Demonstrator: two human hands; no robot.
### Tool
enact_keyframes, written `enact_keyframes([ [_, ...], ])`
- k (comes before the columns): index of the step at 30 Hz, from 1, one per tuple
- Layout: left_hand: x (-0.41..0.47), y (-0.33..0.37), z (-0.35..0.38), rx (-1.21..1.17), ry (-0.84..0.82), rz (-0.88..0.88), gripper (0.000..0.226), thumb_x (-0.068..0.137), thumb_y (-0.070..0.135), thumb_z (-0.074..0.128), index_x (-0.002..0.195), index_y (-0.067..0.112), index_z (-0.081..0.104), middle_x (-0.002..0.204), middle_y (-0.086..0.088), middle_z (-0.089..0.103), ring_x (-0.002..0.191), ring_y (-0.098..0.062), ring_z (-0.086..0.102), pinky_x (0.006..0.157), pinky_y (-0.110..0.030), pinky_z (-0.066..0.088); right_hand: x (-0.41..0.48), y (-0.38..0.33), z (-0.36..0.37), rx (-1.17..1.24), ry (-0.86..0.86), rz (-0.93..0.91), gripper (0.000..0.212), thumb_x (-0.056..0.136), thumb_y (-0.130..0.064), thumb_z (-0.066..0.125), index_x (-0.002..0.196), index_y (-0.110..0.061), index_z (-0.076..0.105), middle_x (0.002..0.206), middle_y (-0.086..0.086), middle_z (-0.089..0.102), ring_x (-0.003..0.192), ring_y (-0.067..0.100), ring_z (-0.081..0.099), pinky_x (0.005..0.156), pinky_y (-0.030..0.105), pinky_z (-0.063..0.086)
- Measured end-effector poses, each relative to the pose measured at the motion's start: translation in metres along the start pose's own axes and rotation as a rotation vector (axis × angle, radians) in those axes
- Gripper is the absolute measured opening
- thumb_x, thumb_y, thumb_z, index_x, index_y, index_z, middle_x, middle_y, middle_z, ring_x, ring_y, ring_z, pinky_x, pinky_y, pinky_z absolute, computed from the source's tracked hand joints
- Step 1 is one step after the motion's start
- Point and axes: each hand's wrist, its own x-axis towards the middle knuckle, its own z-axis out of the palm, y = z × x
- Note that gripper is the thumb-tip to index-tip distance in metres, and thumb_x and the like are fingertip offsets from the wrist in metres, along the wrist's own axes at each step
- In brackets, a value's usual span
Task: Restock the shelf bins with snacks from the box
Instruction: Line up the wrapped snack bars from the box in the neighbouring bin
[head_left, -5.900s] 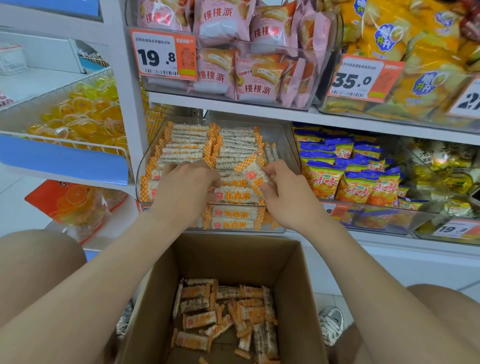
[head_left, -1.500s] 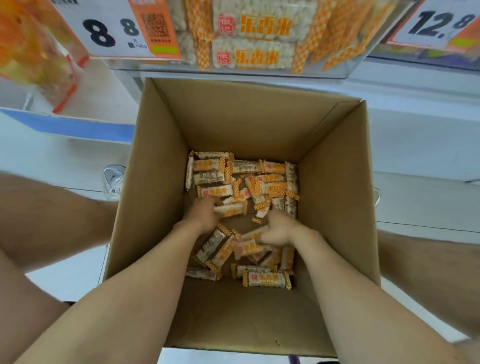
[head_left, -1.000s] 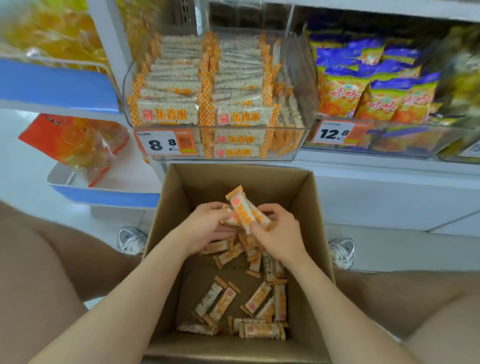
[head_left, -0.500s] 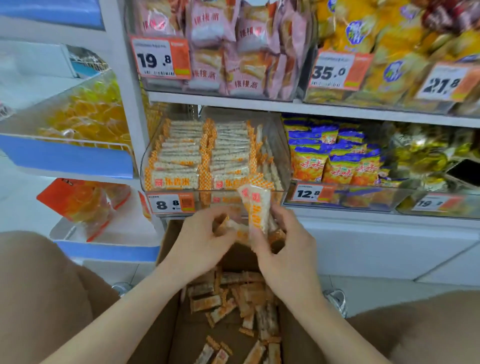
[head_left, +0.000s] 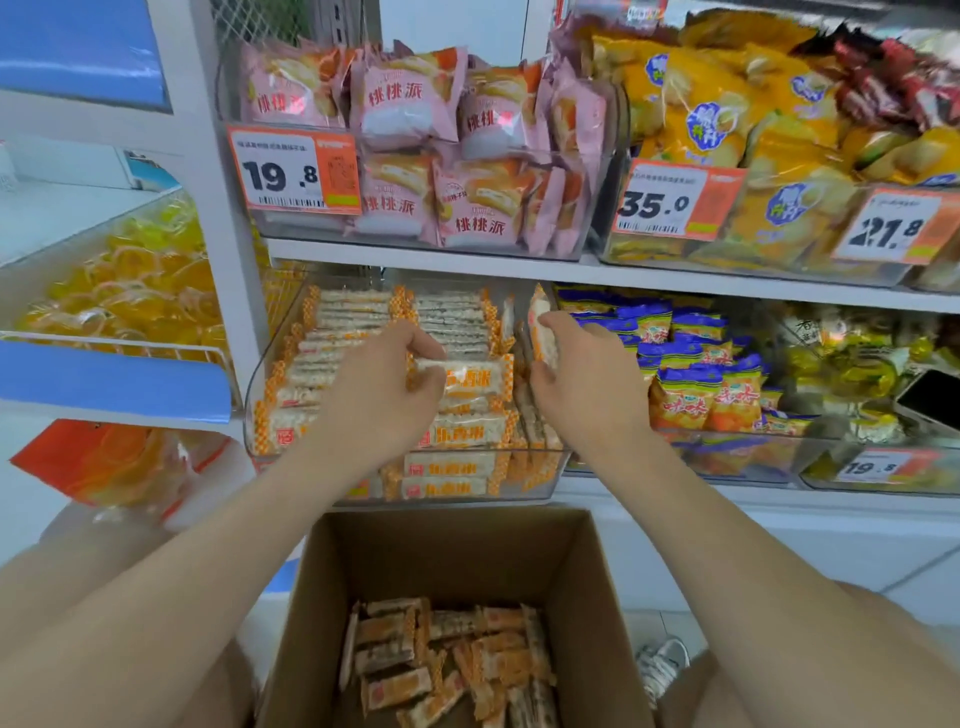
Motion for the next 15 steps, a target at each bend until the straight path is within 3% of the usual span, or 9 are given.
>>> enact_keyframes([
  [3,0.015,-0.005,0.007,0.134,-0.070,-0.007,0.010,0.102,0.021,0.058,0.111,0.026,0.058,0.096,0.011,0.064,0.062,-0.005,0.062,0.056,-0.024,0.048,0.025,-0.004,0.017,-0.129,0.011,0.003,0.029,0.097,-0.024,0.062,0.126,-0.020,0.063,0.101,0.012,0.069,0.097,0.037,0.065,0.062,0.036,0.041],
  [7,0.027,-0.010,0.010,0.214,-0.098,0.021,0.011,0.103,0.023,0.057,0.114,0.023,0.058,0.092,0.008,0.066,0.065,-0.008,0.061,0.059,-0.031,0.046,0.045,-0.006,0.042,-0.335,0.048,-0.006,0.021,0.093,-0.018,0.070,0.113,-0.018,0.067,0.095,0.012,0.075,0.111,0.037,0.058,0.084,0.042,0.046],
  [10,0.030,-0.012,0.009,0.210,-0.124,0.014,0.011,0.103,0.024,0.057,0.114,0.024,0.059,0.092,0.008,0.066,0.067,-0.009,0.061,0.059,-0.031,0.046,0.059,-0.006,0.057,-0.414,0.049,-0.037,0.026,0.092,-0.019,0.075,0.117,-0.015,0.068,0.092,0.012,0.076,0.107,0.038,0.062,0.086,0.042,0.048],
  [12,0.031,-0.012,0.007,0.199,-0.141,0.008,0.011,0.102,0.025,0.059,0.113,0.026,0.060,0.099,0.007,0.067,0.069,-0.009,0.063,0.064,-0.033,0.051,0.070,-0.002,0.060,-0.463,0.009,-0.072,0.023,0.097,-0.024,0.071,0.117,-0.014,0.068,0.100,0.013,0.076,0.110,0.037,0.061,0.091,0.042,0.048],
  [15,0.029,-0.012,0.004,0.198,-0.161,0.020,0.010,0.102,0.025,0.060,0.111,0.027,0.060,0.101,0.004,0.070,0.076,-0.013,0.067,0.072,-0.036,0.055,0.075,0.003,0.053,-0.499,-0.116,-0.107,0.033,0.102,-0.036,0.062,0.125,-0.012,0.066,0.135,0.017,0.060,0.125,0.040,0.048,0.101,0.047,0.039],
])
